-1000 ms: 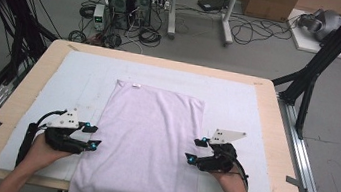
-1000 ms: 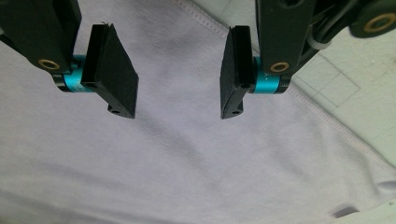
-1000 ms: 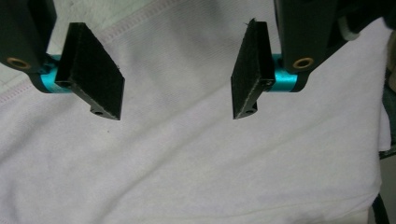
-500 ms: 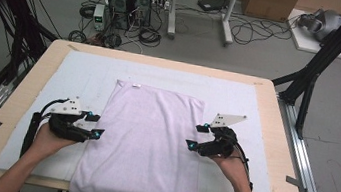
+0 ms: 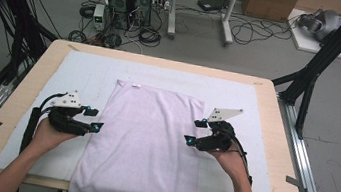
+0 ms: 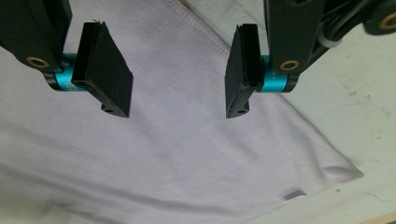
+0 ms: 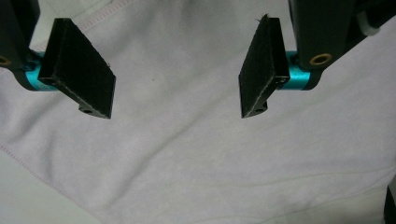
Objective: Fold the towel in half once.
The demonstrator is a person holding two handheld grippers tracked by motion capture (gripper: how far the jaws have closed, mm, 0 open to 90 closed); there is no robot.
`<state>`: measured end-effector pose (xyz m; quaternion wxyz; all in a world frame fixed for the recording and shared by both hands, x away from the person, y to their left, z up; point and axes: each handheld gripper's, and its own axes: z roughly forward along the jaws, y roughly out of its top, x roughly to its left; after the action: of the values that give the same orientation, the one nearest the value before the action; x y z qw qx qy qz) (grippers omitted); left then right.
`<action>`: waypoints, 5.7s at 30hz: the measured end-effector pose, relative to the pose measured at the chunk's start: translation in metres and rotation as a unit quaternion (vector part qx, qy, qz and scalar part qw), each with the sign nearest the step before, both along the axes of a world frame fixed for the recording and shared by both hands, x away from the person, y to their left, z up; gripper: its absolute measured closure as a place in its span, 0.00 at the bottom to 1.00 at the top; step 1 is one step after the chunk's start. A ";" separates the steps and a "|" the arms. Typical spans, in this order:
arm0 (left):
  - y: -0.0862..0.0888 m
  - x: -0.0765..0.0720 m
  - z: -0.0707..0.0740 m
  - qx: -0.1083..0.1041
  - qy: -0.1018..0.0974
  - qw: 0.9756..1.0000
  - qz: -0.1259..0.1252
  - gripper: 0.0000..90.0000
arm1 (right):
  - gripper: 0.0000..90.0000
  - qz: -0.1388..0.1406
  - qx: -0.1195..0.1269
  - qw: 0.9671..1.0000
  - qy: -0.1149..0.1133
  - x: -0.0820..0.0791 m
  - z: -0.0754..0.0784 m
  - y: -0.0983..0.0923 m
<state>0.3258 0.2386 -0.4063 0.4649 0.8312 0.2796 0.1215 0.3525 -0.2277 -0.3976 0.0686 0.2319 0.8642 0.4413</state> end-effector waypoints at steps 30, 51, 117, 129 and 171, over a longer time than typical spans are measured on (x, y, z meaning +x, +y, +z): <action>0.009 0.101 0.003 -0.011 0.011 0.996 0.085 0.67 | 0.43 -0.055 -0.039 0.998 0.002 0.090 -0.001 -0.007; -0.033 0.135 -0.021 0.091 0.060 0.991 0.078 0.66 | 0.50 -0.105 -0.060 0.992 0.023 0.106 -0.041 -0.012; 0.000 -0.002 0.003 0.052 -0.002 0.998 0.034 0.94 | 0.99 -0.017 -0.033 0.999 0.019 -0.026 -0.010 -0.008; 0.004 -0.013 -0.008 0.061 0.003 0.998 0.032 0.93 | 0.90 -0.030 -0.080 0.995 0.045 -0.026 -0.037 -0.004; 0.000 0.011 -0.025 0.051 0.028 0.997 0.048 0.56 | 0.55 -0.048 -0.043 0.998 0.007 -0.019 -0.029 -0.020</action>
<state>0.3365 0.2384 -0.4314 0.4079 0.8423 0.3257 0.1348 0.3332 -0.2479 -0.4262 0.0936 0.2731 0.8708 0.3980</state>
